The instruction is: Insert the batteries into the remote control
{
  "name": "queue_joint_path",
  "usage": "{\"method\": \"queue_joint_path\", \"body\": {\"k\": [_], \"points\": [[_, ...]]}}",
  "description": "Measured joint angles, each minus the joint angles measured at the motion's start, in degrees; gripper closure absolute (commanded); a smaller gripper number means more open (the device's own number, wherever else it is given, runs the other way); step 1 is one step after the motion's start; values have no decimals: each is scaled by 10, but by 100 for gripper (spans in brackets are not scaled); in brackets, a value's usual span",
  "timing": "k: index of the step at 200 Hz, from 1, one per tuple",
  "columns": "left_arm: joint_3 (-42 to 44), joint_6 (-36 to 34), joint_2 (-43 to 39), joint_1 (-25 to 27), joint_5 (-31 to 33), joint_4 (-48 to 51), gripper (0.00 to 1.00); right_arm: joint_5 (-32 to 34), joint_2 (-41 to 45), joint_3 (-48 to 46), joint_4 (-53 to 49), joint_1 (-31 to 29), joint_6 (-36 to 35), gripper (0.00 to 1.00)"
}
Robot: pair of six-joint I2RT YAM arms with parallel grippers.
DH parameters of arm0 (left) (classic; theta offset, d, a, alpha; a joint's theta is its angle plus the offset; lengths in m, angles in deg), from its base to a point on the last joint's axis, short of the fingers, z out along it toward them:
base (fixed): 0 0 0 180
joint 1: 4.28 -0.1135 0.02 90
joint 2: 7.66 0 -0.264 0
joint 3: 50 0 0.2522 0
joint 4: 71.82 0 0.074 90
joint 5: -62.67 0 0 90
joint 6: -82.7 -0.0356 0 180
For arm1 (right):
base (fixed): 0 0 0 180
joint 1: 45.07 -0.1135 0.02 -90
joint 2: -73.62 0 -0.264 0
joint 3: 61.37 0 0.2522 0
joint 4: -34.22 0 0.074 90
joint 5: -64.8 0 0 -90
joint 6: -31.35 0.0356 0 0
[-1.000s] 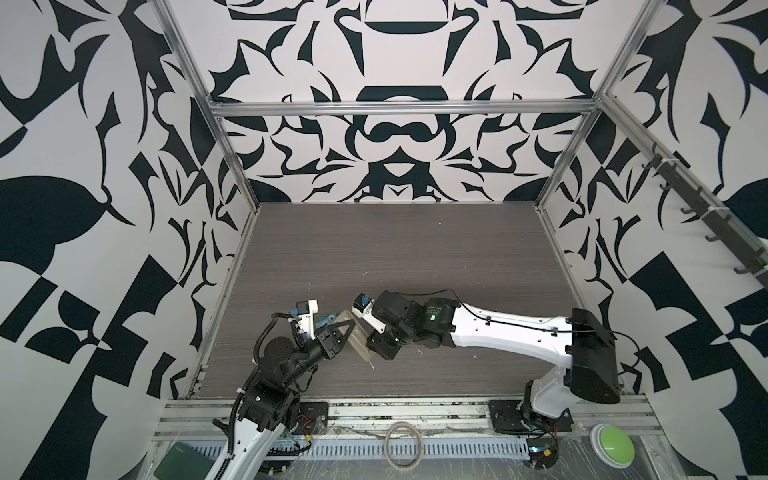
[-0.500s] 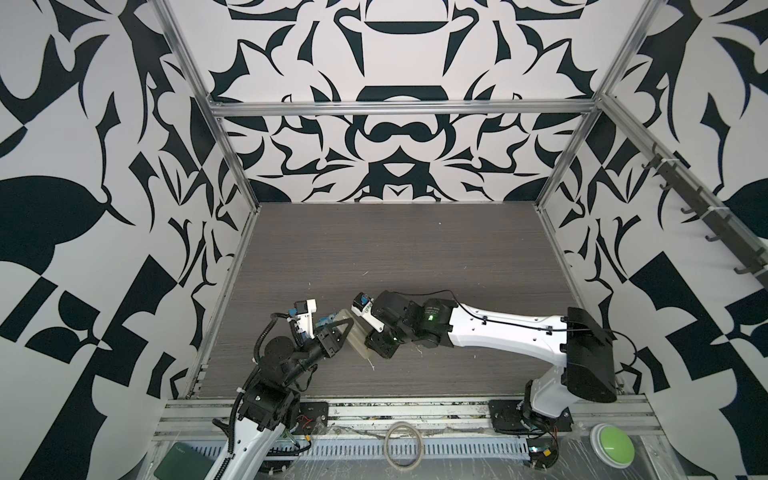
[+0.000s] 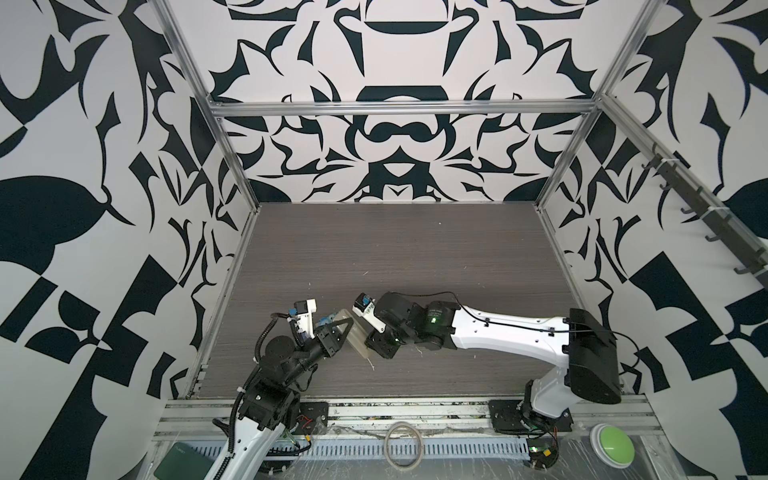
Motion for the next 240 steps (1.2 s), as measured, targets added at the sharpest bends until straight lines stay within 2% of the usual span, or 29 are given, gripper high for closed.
{"method": "queue_joint_path", "body": {"k": [34, 59, 192, 230, 240], "points": [[-6, 10, 10, 1, 12, 17, 100, 0, 49, -40, 31, 0, -15, 26], [-11, 16, 22, 1, 26, 31, 100, -3, 67, -43, 55, 0, -20, 22], [-17, 42, 27, 1, 52, 44, 100, -45, 1, -49, 123, -1, -6, 21], [-21, 48, 23, 1, 55, 45, 100, -54, -26, -49, 139, -1, -1, 22], [-21, 50, 22, 1, 56, 45, 100, -55, -34, -49, 141, -1, -1, 24]]}}
